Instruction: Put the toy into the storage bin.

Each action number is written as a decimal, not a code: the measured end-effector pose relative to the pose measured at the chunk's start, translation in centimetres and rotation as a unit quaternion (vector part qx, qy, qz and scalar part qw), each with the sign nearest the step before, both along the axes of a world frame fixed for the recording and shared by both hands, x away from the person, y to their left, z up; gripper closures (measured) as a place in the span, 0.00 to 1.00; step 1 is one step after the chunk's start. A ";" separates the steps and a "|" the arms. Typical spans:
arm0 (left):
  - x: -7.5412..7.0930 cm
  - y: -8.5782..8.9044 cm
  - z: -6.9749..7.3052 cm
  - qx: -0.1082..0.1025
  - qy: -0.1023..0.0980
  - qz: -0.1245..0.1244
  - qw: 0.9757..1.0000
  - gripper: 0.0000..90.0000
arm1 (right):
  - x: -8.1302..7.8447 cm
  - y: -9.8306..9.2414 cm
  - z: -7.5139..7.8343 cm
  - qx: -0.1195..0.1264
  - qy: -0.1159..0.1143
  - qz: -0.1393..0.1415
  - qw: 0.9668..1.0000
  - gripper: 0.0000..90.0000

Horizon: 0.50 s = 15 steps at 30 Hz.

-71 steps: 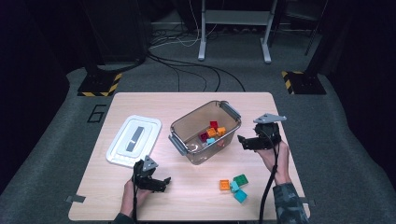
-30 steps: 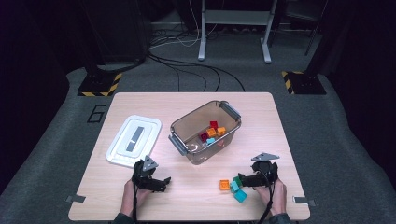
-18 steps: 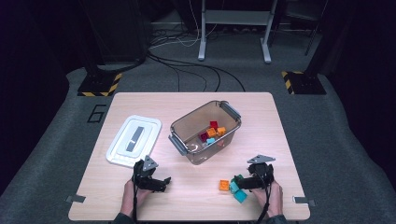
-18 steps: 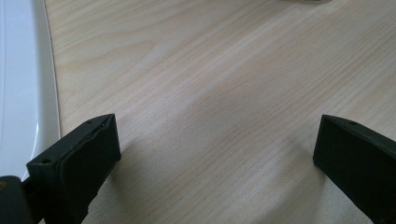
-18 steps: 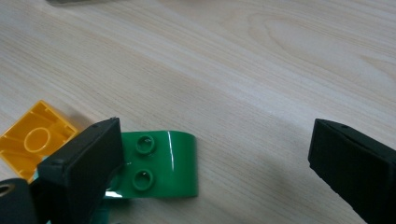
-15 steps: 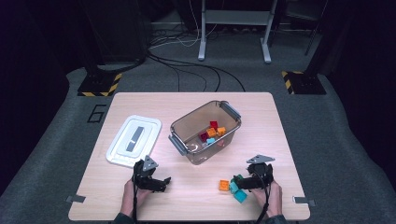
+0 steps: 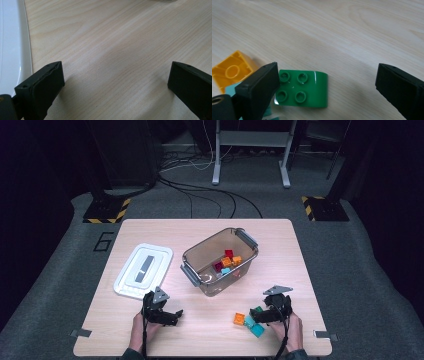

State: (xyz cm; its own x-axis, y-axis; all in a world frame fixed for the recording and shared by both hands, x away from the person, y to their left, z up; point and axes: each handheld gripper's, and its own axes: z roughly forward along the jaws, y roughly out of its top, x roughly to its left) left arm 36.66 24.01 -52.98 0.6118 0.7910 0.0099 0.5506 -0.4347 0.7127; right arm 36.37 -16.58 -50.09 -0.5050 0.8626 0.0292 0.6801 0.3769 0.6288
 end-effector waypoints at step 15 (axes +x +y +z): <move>0.0 0.0 0.0 -0.001 0.000 0.000 1.000 0.00 | -0.5 -0.3 0.0 -0.005 0.008 -0.014 1.000 0.11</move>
State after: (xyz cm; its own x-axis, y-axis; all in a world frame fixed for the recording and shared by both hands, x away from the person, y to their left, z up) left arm 36.64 23.99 -52.99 0.6111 0.7915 0.0091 0.5506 -0.4333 0.7135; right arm 35.88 -16.91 -50.12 -0.4805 0.8766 0.0282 0.6998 0.3638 0.6148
